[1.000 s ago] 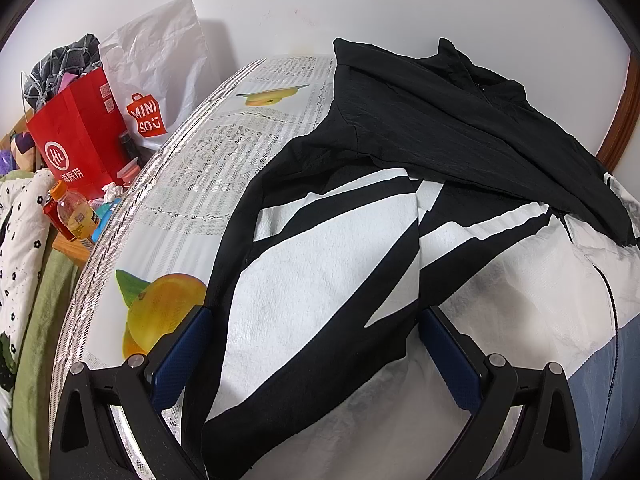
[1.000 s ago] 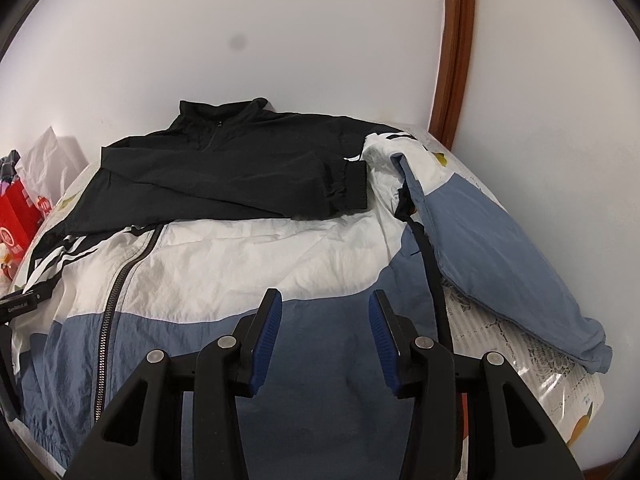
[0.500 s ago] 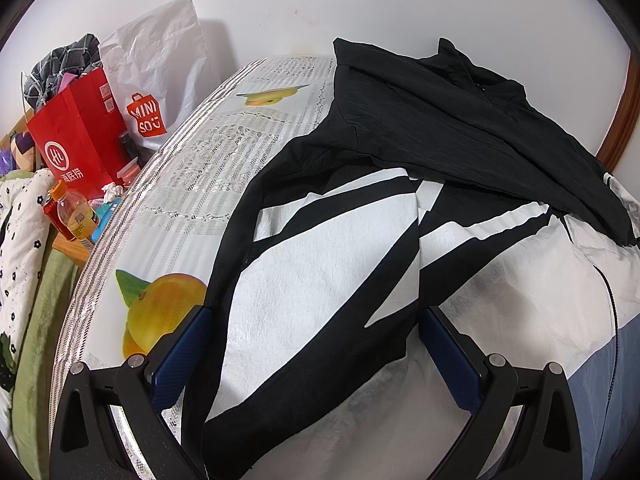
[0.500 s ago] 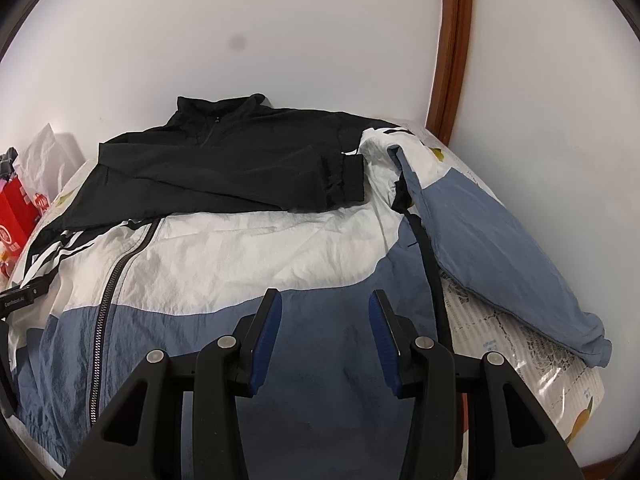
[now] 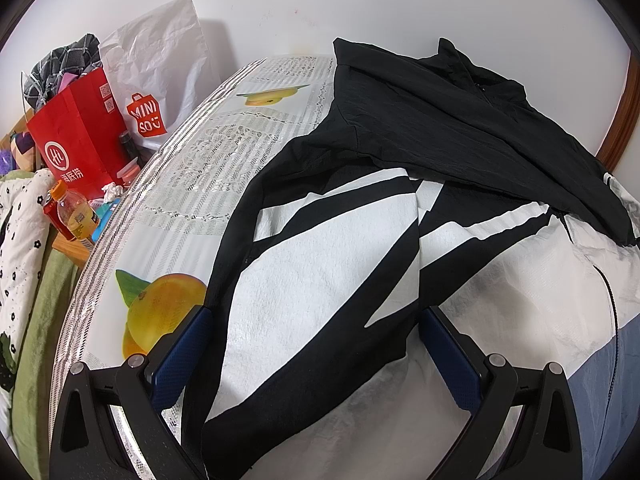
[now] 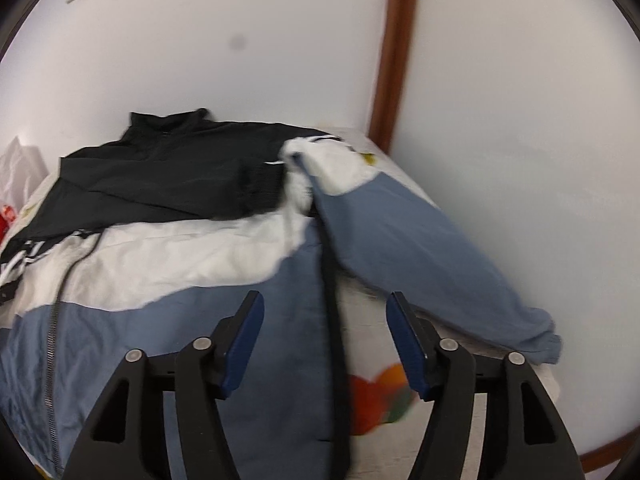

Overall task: Fold large clothes
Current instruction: 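Grasp the blue-grey sleeve cuff with the right gripper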

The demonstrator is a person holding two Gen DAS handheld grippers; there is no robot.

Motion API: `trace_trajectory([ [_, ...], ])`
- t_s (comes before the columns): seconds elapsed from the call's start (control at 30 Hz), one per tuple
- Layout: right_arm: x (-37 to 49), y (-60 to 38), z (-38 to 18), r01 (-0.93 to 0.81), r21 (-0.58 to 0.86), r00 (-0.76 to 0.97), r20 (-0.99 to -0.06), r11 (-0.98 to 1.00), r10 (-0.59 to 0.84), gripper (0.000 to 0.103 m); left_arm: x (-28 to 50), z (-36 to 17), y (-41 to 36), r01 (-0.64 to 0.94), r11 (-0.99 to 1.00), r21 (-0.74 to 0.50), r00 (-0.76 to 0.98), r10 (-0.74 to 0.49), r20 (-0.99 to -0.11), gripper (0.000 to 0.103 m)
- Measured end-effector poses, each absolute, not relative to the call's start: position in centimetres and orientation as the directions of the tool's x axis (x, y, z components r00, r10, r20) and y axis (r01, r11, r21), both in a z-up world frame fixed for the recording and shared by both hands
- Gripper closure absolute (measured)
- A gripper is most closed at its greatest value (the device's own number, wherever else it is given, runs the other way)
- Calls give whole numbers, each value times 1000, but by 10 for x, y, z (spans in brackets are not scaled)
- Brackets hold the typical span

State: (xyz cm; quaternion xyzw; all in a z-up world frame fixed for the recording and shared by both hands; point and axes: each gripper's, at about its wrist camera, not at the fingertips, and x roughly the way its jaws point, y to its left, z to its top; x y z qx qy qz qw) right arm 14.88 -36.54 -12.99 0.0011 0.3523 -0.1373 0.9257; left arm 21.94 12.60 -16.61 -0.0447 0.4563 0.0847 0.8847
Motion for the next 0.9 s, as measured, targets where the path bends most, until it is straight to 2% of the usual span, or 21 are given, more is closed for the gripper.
trace_trajectory([
  [0.1,141,-390,-131,308,-149,693,-641,940,-329,31,220,-166,126,-191,982,-1,569,109,-815,0],
  [0.33,127,-466,-154,399,-231,585,-681,888,-440,29,219,-166,126,-190,982,-1,569,110,-815,0],
  [0.7,144,-501,-198,345,-297,504,-742,890,-442,29,219,-166,126,-190,982,1,569,111,-815,0],
  [0.83,150,-504,-200,361,-291,511,-733,886,-449,29,219,-167,126,-190,982,0,570,110,-814,0],
  [0.87,152,-506,-200,367,-289,513,-730,884,-451,30,219,-167,126,-190,982,-1,570,110,-814,0],
  [0.9,154,-508,-201,373,-291,513,-726,881,-457,34,219,-167,126,-190,982,0,570,111,-814,0],
])
